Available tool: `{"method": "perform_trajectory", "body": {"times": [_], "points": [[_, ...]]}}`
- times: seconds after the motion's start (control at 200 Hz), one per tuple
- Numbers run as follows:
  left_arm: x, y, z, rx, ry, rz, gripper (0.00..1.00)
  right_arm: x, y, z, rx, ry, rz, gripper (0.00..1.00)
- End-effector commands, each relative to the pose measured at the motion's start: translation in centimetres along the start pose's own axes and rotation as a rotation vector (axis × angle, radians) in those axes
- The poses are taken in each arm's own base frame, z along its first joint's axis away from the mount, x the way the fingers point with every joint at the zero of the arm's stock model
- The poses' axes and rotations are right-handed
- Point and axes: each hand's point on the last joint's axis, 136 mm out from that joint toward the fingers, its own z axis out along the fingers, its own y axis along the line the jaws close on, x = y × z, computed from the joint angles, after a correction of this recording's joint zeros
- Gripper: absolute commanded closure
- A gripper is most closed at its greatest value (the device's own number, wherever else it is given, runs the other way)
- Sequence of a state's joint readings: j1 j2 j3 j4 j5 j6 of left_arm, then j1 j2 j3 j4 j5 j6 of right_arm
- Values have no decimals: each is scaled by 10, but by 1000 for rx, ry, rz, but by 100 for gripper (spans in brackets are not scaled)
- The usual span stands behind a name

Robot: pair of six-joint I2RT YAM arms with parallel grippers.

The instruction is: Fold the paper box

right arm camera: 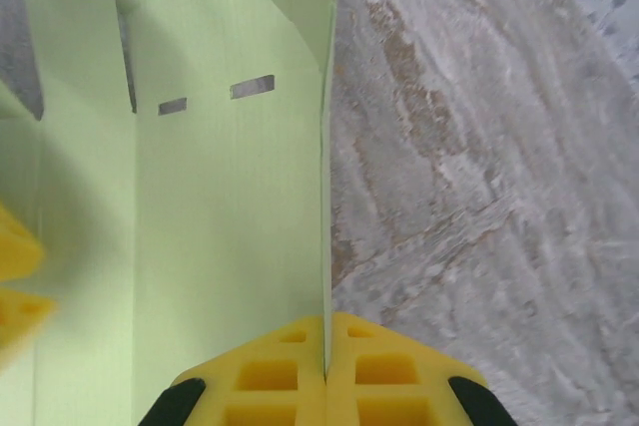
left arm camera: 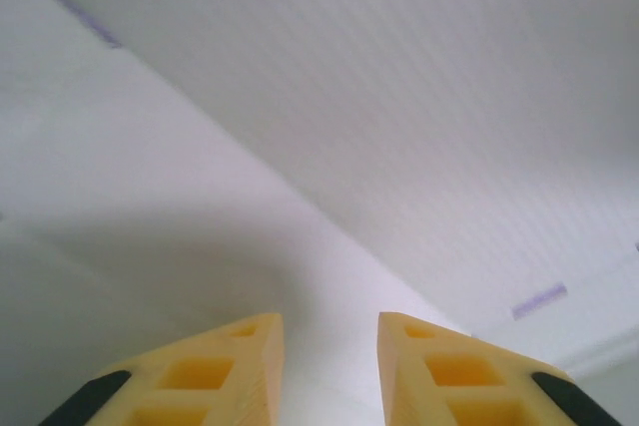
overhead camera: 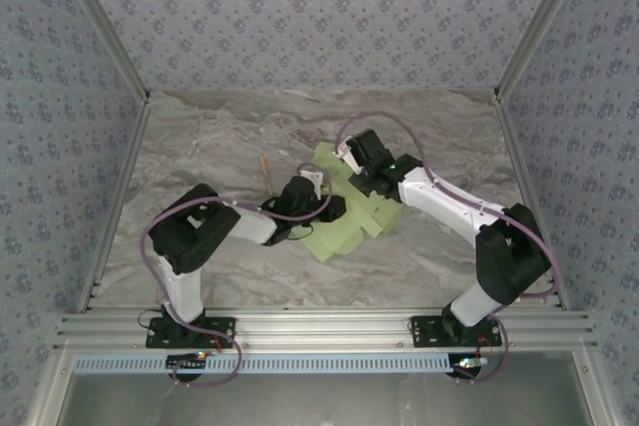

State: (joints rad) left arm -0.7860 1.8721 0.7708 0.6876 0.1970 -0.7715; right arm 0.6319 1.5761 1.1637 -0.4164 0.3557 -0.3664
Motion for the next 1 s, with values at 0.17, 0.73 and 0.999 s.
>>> {"method": "perform_trajectory", "body": {"times": [0.17,0.73,0.999], "points": [[-39,14,-53,-27,-109,-8,64,-18,-15,12,190,-75,-289,100],[-102,37,-114,-48,-173,30,52,-34,4,17,343,-317,-641,100],[-112,19,-121,-31,-148,31,53,-25,5,20,251,-359,-629,100]]}}
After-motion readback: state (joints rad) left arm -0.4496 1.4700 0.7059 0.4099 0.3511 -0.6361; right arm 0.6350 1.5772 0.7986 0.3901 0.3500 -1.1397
